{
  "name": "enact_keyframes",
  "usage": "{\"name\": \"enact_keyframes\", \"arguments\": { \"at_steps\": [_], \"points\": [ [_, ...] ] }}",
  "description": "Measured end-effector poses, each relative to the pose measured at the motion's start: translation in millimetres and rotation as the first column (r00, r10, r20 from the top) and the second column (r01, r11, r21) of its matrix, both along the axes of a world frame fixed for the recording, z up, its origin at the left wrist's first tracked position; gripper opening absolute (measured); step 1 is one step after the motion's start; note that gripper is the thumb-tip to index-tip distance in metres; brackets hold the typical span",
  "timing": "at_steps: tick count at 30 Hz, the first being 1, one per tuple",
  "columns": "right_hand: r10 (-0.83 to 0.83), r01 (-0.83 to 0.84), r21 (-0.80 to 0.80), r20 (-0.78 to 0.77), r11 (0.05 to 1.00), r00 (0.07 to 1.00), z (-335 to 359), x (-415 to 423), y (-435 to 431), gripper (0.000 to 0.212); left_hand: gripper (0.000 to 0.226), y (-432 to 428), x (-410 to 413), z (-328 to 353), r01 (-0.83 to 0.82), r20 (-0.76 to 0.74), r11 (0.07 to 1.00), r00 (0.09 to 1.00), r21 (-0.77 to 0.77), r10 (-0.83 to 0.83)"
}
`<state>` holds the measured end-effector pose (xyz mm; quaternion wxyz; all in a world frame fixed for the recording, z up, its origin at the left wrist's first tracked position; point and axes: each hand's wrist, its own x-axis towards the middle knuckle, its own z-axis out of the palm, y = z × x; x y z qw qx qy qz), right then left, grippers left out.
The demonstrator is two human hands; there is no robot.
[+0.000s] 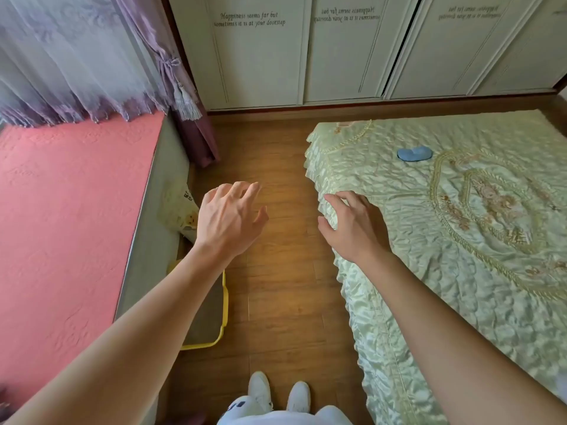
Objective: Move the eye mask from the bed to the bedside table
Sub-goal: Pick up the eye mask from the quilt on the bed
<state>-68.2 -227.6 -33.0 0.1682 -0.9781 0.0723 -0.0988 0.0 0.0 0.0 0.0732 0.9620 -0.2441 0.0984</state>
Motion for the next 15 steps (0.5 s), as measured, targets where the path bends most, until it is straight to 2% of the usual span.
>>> {"name": "enact_keyframes", "arguments": {
  "at_steps": [2, 6, 9, 15],
  "points": [
    [-0.017, 0.017, 0.019, -0.002, 1.0, 1.0, 4.5, 2.5, -6.5, 0.06, 0.046, -6.5, 3.9, 1.6, -0.001, -0.008, 1.0, 1.0, -0.012, 0.001],
    [-0.013, 0.014, -0.044, 0.023, 0.999, 1.0, 5.5, 17.1, -20.9, 0.053, 0.046, -19.1, 14.3, -0.7, -0.006, 0.012, 1.0, 1.0, -0.009, 0.006],
    [0.0, 0.0, -0.006, 0.034, 1.0, 0.999, 3.8, 34.7, -27.9, 0.055, 0.046, -25.4, 27.6, -2.4, -0.016, 0.015, 1.0, 1.0, -0.009, 0.016],
    [0.026, -0.026, -0.011, 0.023, 1.0, 0.999, -3.8, 82.5, -31.6, 0.046, 0.047, -34.5, 73.3, -4.8, -0.031, -0.019, 1.0, 0.999, -0.001, 0.031]
  ]
}}
